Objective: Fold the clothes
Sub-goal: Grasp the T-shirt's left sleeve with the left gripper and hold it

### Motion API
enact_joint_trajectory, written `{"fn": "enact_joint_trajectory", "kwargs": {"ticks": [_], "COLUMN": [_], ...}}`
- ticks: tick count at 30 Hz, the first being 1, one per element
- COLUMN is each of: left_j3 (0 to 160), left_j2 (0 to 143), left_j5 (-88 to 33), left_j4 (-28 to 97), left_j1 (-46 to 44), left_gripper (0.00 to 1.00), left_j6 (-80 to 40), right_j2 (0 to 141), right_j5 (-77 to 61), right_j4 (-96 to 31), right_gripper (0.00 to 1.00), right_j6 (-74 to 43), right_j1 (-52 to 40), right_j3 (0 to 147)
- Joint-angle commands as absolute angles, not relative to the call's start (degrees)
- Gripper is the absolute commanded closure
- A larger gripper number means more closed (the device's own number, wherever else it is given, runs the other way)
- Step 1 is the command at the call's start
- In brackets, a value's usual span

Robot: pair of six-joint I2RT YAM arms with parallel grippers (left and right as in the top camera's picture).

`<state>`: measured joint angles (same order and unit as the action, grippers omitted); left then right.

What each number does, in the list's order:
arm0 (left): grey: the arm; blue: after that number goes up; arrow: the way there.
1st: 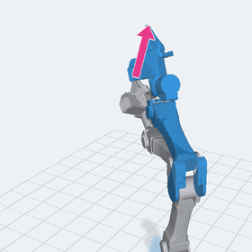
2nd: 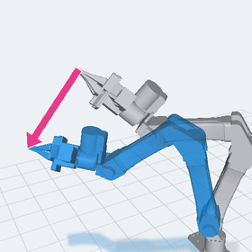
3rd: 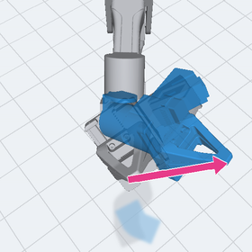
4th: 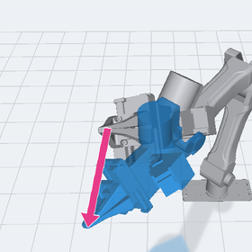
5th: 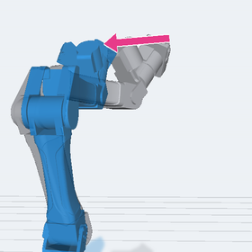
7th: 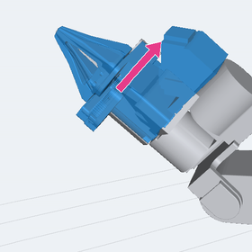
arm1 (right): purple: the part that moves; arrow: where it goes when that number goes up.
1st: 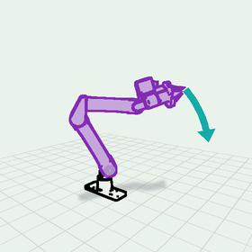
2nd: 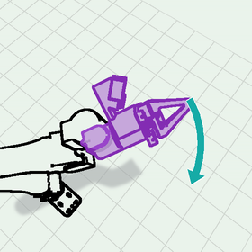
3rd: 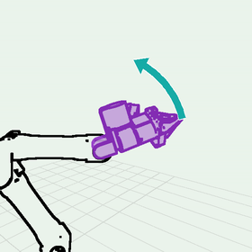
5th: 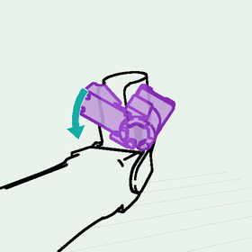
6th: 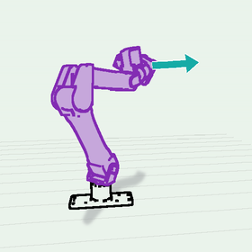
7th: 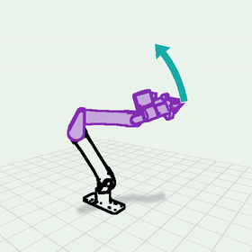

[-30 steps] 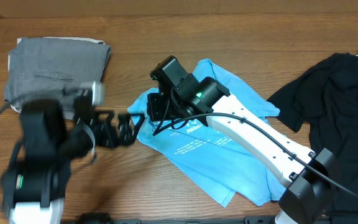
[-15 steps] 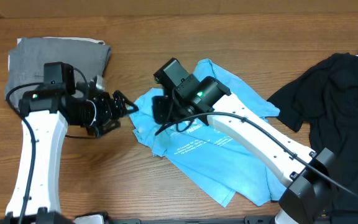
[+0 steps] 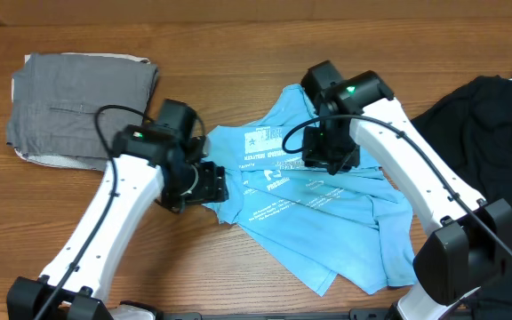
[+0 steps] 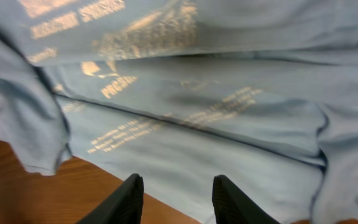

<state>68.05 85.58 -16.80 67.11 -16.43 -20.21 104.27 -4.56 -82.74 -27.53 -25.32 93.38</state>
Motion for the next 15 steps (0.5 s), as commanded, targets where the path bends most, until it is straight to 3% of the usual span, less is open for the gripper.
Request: {"fn": "enact_joint_trajectory", "kwargs": {"ticks": [1, 9, 15], "left_j3": [64.6, 60.7, 58.3], "left_j2": [86.5, 86.9, 86.9], "left_j5": [-8.9, -5.8, -5.7], "left_j4": [62.1, 58.0, 57.9], "left_j1": [-20.8, -23.8, -23.8], "left_gripper": [0.31, 0.31, 0.25], "left_j6": [-24.9, -26.0, -26.4], "right_j2": [103.1, 102.8, 95.4], "right_j5": [-4.1, -4.1, -6.1], "right_j4": [-85.8, -96.5, -92.4], "right_gripper": [0.59, 0.56, 0.56], "right_j6": [-25.6, -27.4, -33.3], "right_j1": [-25.1, -25.1, -27.3], "right_j3": [93.8, 93.1, 80.0]}}
